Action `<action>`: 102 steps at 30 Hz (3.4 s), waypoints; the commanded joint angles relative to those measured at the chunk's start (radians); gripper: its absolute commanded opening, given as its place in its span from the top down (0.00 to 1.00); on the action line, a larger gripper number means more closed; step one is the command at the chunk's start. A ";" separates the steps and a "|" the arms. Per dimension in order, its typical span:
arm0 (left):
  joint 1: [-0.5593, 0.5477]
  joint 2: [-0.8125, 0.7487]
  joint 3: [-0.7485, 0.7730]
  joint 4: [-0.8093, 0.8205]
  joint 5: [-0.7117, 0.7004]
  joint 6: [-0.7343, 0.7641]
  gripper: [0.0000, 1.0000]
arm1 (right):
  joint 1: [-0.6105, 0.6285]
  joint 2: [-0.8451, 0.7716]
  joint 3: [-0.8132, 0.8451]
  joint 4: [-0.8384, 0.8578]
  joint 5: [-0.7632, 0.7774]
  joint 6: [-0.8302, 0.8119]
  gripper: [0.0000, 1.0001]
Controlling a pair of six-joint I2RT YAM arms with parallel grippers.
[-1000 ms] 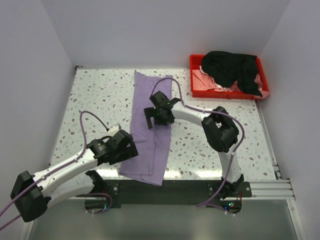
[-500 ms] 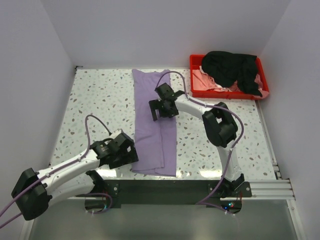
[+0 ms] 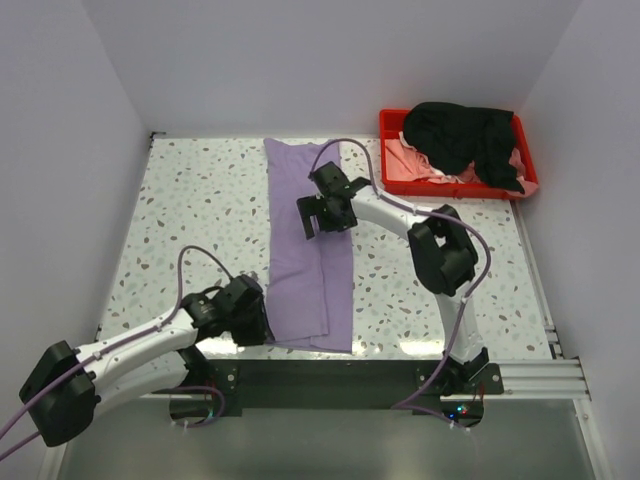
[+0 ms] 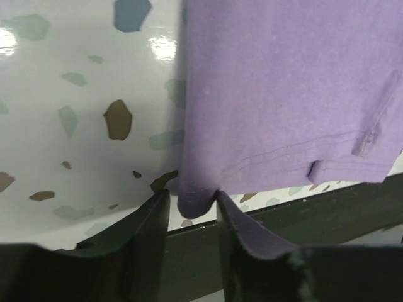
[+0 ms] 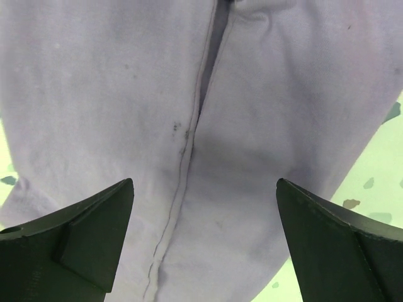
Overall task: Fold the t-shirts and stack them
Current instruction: Fold the tshirt
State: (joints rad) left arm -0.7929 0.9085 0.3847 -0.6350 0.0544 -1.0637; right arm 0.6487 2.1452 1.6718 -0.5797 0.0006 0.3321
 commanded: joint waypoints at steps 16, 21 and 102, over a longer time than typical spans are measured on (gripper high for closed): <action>0.000 -0.020 -0.065 0.074 0.093 0.015 1.00 | 0.122 -0.685 -0.653 0.078 0.085 0.117 0.01; -0.002 -0.126 -0.096 0.011 0.131 -0.022 1.00 | 0.285 -0.800 -0.831 -0.034 0.027 0.195 0.01; 0.305 0.524 0.724 0.219 -0.229 0.281 1.00 | 0.082 -0.483 -0.342 0.195 0.122 0.042 1.00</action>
State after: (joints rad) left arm -0.5148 1.3964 1.0370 -0.4500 -0.1448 -0.8352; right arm 0.7551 1.6424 1.2564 -0.4252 0.1577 0.4080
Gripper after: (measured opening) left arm 0.031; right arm 0.015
